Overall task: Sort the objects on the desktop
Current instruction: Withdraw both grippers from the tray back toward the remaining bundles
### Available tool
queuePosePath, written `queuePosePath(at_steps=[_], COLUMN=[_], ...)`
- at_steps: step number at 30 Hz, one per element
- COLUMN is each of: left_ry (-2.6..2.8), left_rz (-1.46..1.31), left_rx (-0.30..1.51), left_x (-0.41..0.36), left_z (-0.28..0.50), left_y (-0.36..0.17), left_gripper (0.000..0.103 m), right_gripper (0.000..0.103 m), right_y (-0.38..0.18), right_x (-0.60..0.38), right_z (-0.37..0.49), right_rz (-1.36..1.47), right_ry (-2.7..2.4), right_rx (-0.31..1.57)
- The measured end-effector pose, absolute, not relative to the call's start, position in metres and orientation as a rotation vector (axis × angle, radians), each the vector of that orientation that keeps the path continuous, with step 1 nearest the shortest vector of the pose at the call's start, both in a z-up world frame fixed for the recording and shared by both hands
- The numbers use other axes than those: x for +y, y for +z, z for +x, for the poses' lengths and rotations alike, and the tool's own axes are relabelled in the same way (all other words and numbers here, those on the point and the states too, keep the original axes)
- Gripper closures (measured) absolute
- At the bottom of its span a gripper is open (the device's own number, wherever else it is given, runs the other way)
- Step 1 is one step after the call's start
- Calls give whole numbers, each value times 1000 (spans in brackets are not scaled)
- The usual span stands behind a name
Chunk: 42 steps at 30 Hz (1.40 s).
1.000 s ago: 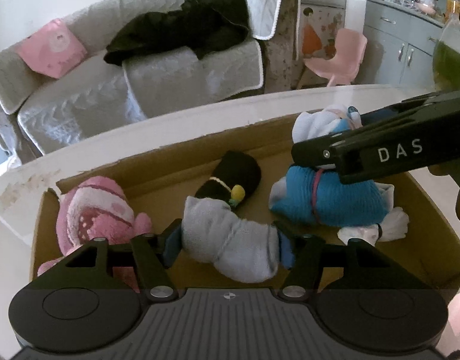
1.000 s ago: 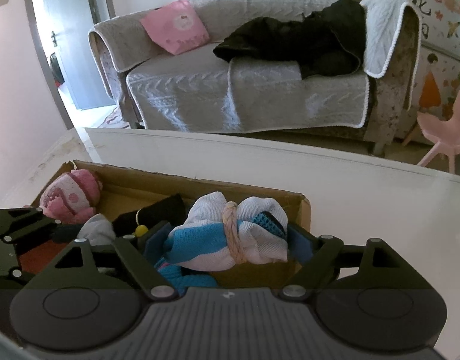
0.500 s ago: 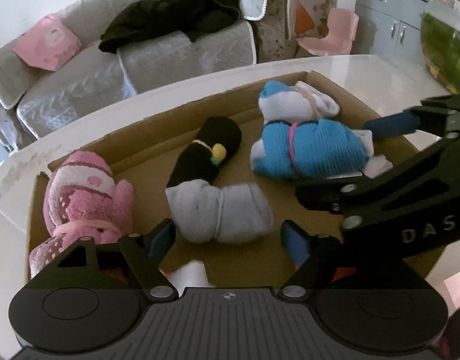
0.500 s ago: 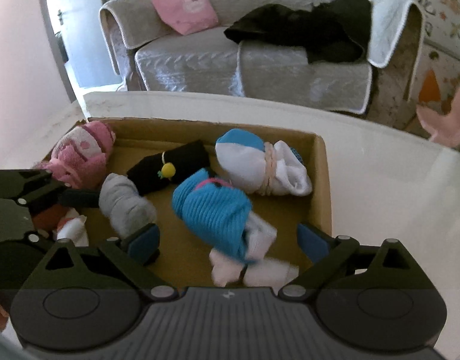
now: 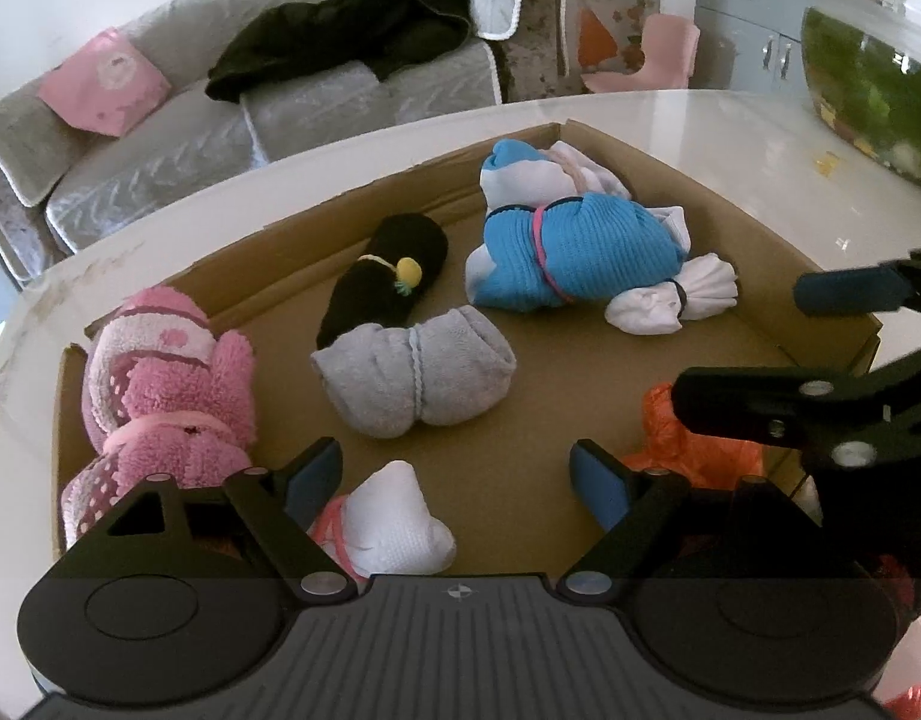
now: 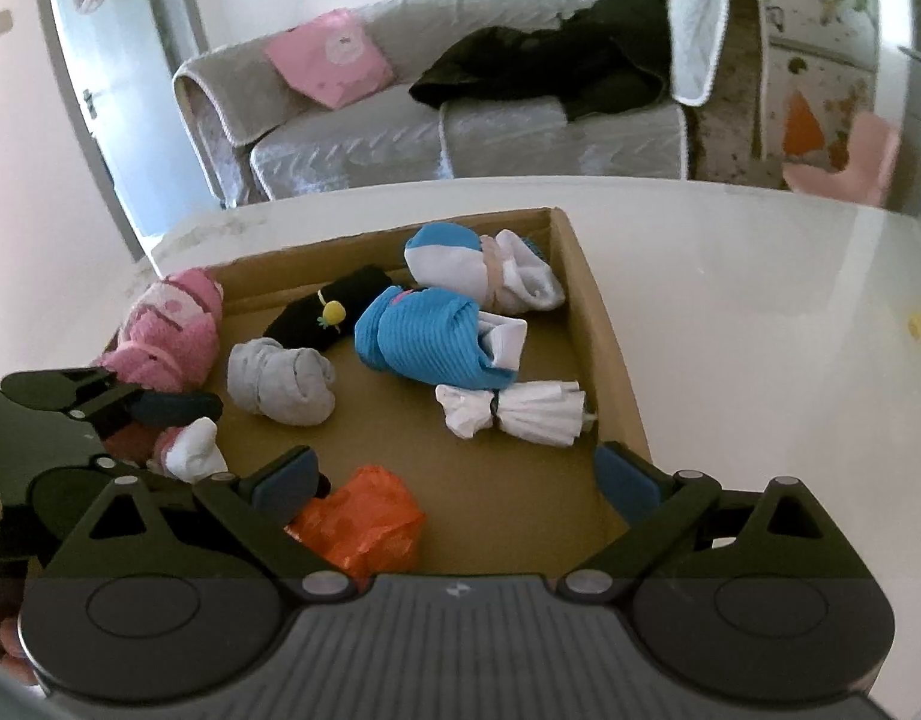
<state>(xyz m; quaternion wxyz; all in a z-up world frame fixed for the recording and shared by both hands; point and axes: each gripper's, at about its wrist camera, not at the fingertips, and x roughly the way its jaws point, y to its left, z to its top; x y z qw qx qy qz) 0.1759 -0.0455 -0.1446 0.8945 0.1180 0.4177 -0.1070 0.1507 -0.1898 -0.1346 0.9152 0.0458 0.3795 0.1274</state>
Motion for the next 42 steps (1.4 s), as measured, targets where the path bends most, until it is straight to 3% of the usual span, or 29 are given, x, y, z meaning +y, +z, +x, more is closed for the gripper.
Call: queuePosePath(at_steps=[6,11,16,21,27,35,42], left_ry=[-234,-227,-174,-104,-85,-6,60], left_rz=[263,249,146,80,77,-42,-38], left_rx=[854,831,754,710,760,911,922], left_x=[-41,-36,-7,21,36,70,90], left_z=[171,167,152,98,55,87,96], left_y=[-145,-134,-97,-73,-92,-124,-136], left_gripper=[15,25,19,11,10,11,11], right_gripper=[4,6,2,1,1,1,1], right_y=[-134,-117,-79,-82,-97,-86,-92], right_x=[-191,-202,-216,-231,-231,-220,-222], right_z=[132,144,131,96,100,101,82], right_rz=[100,195,218,158,78,72,71], right_ry=[221,222,259,319,347,399,402], right_rx=[740,695,571,553,577,568,584])
